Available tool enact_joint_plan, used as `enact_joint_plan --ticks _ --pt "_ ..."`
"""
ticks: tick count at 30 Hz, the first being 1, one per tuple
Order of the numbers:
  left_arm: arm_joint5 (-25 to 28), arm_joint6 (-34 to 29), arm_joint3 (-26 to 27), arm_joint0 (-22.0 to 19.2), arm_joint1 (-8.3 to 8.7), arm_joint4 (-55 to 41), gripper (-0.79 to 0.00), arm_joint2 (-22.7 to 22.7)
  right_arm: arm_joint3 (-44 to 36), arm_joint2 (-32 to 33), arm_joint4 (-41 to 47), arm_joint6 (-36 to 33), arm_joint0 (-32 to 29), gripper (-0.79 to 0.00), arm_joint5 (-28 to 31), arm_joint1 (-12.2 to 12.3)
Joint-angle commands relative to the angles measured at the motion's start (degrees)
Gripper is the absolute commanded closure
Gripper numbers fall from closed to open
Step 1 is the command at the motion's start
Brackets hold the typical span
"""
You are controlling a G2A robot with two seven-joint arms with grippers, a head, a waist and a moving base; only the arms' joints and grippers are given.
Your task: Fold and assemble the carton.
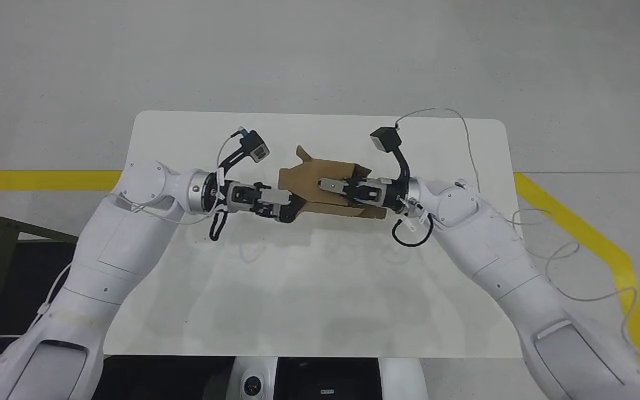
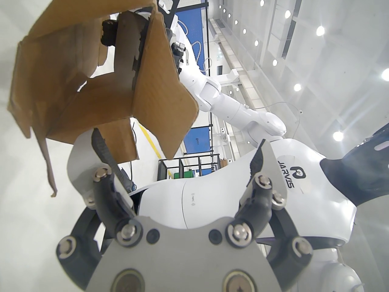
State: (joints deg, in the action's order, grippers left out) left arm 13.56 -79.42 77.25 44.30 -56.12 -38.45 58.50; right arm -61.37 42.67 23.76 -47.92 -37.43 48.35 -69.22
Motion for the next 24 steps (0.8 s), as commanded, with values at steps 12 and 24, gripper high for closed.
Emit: enact_joint_plan --ticks 12,24 --pt "-0.8 -0.8 0.9 0.2 -0.55 0.2 -0.785 -0.7 0.0 0.1 -3.1 3.5 0.2 0.000 0.9 -1.5" --pt "-1.3 -1.4 1.3 0.5 -0.71 1.0 -0.785 -0.2 1.9 1.0 -5.3 5.3 0.3 0.000 2.1 -2.4"
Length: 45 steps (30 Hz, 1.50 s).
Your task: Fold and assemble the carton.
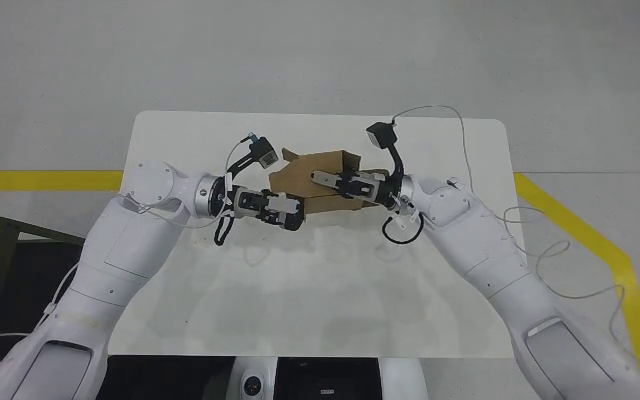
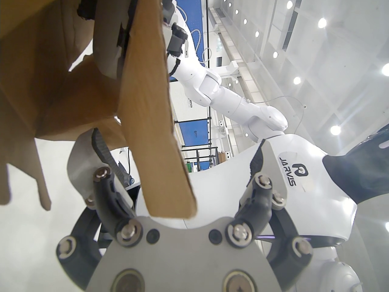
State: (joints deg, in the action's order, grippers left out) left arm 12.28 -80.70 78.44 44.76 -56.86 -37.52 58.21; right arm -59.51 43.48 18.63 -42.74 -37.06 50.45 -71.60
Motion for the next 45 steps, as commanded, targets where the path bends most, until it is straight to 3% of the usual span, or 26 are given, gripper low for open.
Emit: enact_joint_plan --ticks 1,14,45 --pt "-0.1 -0.2 0.2 0.1 0.06 0.1 -0.785 0.3 0.0 0.4 -0.5 0.3 -0.1 0.000 0.0 0.0" --pt "-1.1 -0.5 2.2 1.4 -0.17 -0.1 -0.785 0.2 -1.3 1.9 -3.5 2.6 -0.8 0.000 -0.1 -0.4" --pt "0.1 -0.7 -1.9 -0.9 -0.66 0.8 -0.785 2.4 0.7 2.9 -2.6 1.1 -2.3 0.000 -1.4 -2.0"
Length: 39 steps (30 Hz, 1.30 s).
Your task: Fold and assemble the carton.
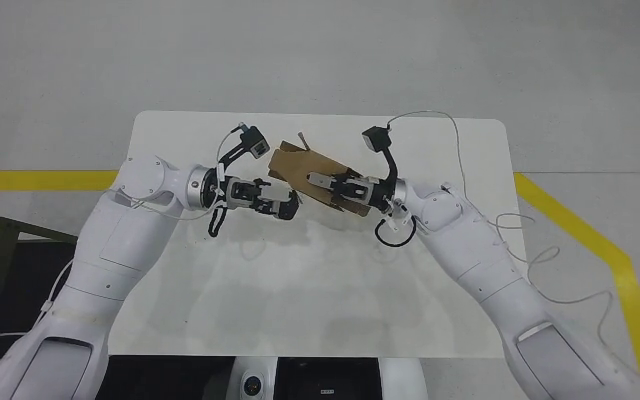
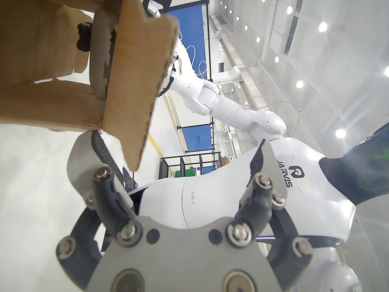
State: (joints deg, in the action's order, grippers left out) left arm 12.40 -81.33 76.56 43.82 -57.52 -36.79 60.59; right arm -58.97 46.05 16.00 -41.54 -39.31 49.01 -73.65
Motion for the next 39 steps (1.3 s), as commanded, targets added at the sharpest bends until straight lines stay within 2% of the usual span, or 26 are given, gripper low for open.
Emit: enact_joint_plan --ticks 1,13,20,31,39 --pt "0.0 -0.1 -0.1 0.1 0.01 0.2 -0.785 0.1 0.3 0.7 0.1 -0.3 -0.2 0.000 0.1 0.2" --pt "0.2 -1.6 -3.4 0.6 1.36 3.3 -0.785 4.8 -0.3 4.8 5.3 -12.8 -2.0 0.000 -2.8 2.4" --pt "1.4 -0.2 -5.7 0.3 2.24 9.3 -0.785 6.8 -3.2 6.8 9.9 -19.9 -3.8 0.000 -6.1 4.0" --pt "3.0 4.1 -6.1 0.0 2.34 22.0 -0.785 3.7 -8.8 8.1 13.7 -22.3 -7.2 0.000 -8.6 6.4" --pt "2.9 5.7 -6.2 -0.9 1.90 25.5 -0.785 1.1 -10.5 6.2 15.5 -22.4 -7.5 0.000 -8.7 7.0"
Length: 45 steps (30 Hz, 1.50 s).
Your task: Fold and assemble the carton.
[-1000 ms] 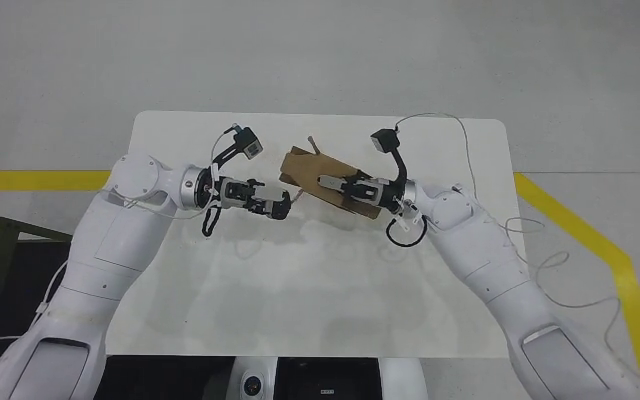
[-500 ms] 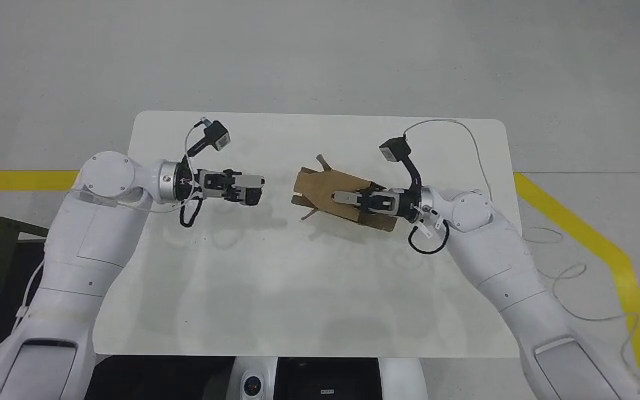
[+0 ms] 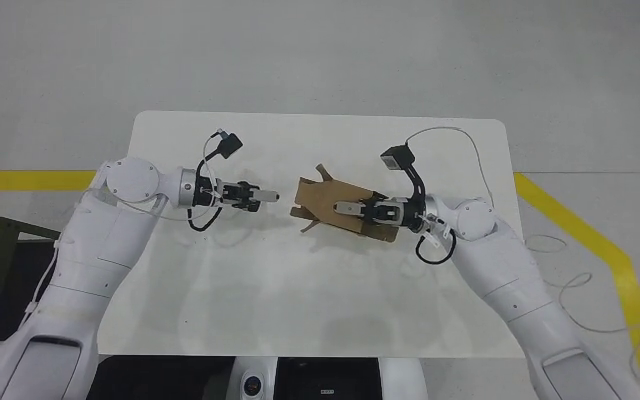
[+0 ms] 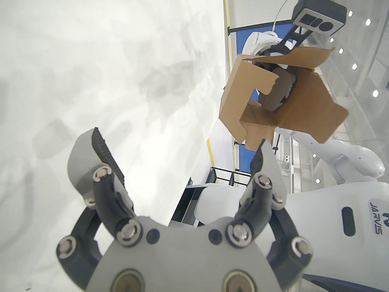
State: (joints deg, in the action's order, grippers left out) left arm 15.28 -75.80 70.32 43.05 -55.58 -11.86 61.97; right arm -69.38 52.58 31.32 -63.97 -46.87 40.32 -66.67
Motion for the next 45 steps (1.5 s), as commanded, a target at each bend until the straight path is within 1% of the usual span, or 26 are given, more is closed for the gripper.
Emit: enact_joint_plan --ticks 1,6,10,15,30,45 --pt "0.0 0.5 0.1 -0.3 -0.12 1.2 -0.785 -0.7 -0.3 -0.8 0.6 0.0 0.2 0.000 0.0 0.0" --pt "-0.7 1.8 -0.1 -1.0 -0.58 2.2 -0.785 -2.4 -0.3 -3.3 2.0 0.3 1.1 0.000 0.3 -0.4" --pt "-0.7 1.1 0.2 -1.1 -0.82 1.7 -0.785 -3.3 0.6 -4.9 2.7 1.1 1.9 0.000 1.1 -0.7" --pt "-0.6 0.2 0.8 -0.9 -0.84 1.0 -0.785 -3.6 1.4 -6.4 3.4 1.8 2.9 0.000 1.8 -0.9" --pt "-0.8 -0.1 1.8 -1.6 -1.15 -0.4 -0.785 -4.6 2.4 -10.7 5.3 2.9 5.4 0.000 2.9 -1.4" --pt "-0.3 0.1 0.6 -2.5 -1.47 -1.3 -0.785 -5.2 3.6 -14.1 6.6 4.1 7.4 0.000 4.1 -1.8"
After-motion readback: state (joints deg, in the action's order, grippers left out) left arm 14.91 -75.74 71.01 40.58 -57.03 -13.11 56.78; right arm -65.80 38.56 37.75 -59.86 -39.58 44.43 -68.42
